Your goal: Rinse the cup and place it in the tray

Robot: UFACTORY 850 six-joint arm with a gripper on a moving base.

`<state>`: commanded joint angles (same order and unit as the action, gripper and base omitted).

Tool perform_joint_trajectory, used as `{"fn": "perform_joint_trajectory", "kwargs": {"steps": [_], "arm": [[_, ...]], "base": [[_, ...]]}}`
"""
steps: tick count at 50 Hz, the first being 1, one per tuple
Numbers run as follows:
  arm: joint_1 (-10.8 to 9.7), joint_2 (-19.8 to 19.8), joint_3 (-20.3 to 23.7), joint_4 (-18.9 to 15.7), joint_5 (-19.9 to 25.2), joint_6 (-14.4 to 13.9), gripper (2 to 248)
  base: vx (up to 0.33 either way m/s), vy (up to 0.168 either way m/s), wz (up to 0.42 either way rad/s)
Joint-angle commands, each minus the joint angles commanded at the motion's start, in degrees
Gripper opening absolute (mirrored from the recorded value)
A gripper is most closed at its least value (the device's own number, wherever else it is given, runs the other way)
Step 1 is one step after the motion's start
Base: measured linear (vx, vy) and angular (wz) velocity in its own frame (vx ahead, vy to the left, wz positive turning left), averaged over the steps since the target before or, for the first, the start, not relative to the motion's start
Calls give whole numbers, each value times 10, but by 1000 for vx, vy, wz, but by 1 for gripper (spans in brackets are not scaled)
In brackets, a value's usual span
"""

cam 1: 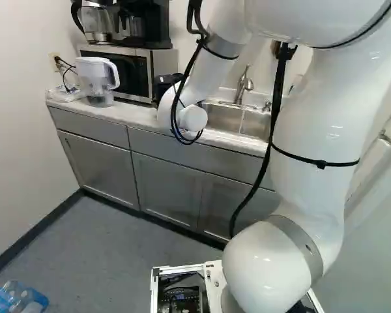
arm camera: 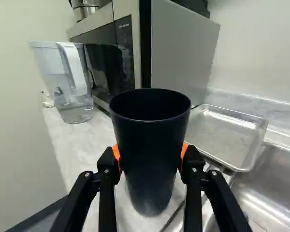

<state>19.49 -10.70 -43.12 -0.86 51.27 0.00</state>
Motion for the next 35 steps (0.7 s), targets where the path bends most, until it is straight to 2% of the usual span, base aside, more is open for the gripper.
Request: {"fn": "perform_joint_trajectory", "kwargs": {"steps": [23, 35], "arm": [[-34, 23, -5, 0, 0, 0, 126], [-55, 19, -9, 0, 0, 0, 126]], "base": [[0, 0, 0], [0, 0, 0]]}}
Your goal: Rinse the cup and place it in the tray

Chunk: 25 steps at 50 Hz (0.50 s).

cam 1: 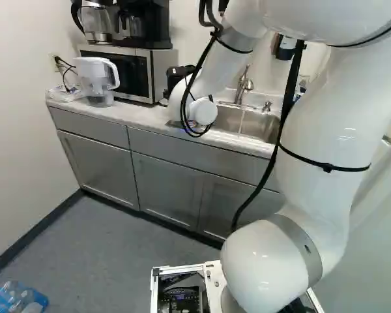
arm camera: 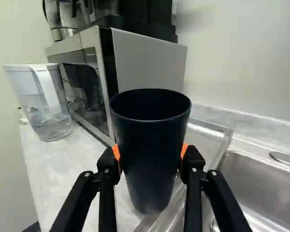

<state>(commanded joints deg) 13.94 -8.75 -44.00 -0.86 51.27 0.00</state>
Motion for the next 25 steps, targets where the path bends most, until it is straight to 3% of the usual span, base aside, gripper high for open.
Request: {"fn": "perform_joint_trajectory", "kwargs": {"steps": [25], "arm": [[-43, -7, -8, 0, 0, 0, 126]], "base": [[0, 0, 0]]}}
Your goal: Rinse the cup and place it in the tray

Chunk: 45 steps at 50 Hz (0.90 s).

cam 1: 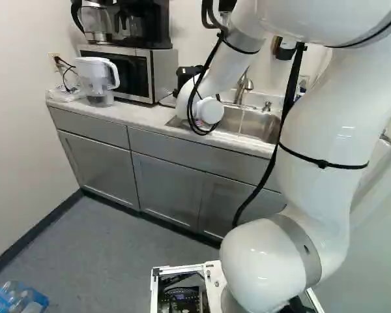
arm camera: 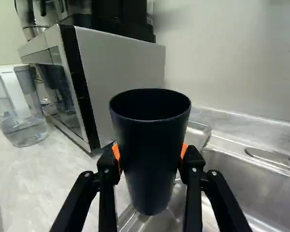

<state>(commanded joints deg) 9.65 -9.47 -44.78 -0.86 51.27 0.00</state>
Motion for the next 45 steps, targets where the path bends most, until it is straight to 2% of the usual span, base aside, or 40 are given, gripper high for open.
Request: {"fn": "perform_joint_trajectory", "kwargs": {"steps": [45], "arm": [[-74, 11, 12, 0, 0, 0, 126]], "base": [[0, 0, 0]]}}
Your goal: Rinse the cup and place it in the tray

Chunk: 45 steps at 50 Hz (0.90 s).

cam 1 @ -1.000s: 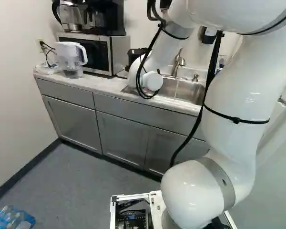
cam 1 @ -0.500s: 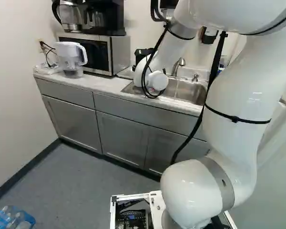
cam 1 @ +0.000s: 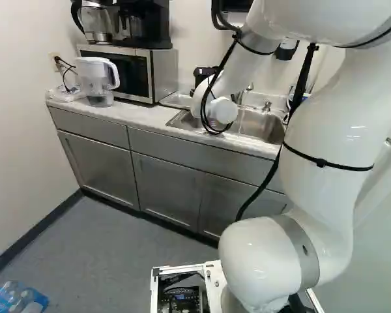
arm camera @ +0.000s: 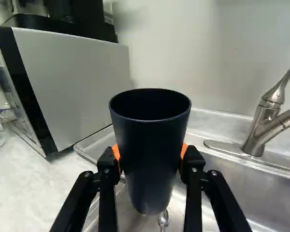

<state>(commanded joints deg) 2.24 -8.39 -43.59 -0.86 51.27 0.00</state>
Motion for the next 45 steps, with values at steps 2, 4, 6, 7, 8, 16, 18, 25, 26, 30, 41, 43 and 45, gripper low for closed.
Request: {"fn": "perform_joint_trajectory", "kwargs": {"steps": [2, 4, 6, 7, 8, 16, 18, 25, 26, 30, 41, 43, 45], "arm": [[-3, 0, 0, 0, 0, 0, 126], [-7, 0, 1, 0, 0, 0, 126], [-10, 1, 1, 0, 0, 0, 126], [-12, 1, 1, 0, 0, 0, 126], [-14, 1, 1, 0, 0, 0, 126], [-27, 2, 2, 0, 0, 0, 126], [-30, 3, 3, 0, 0, 0, 126], [-42, 8, 9, 0, 0, 0, 126], [-43, 9, 10, 0, 0, 0, 126], [-50, 11, 15, 0, 0, 0, 126], [-69, 12, 29, 0, 0, 0, 126], [-73, 12, 32, 0, 0, 0, 126], [-76, 12, 34, 0, 0, 0, 126]], "base": [[0, 0, 0], [0, 0, 0], [0, 0, 0], [0, 0, 0], [0, 0, 0], [0, 0, 0], [0, 0, 0], [0, 0, 0], [0, 0, 0], [0, 0, 0], [0, 0, 0], [0, 0, 0], [0, 0, 0]]}}
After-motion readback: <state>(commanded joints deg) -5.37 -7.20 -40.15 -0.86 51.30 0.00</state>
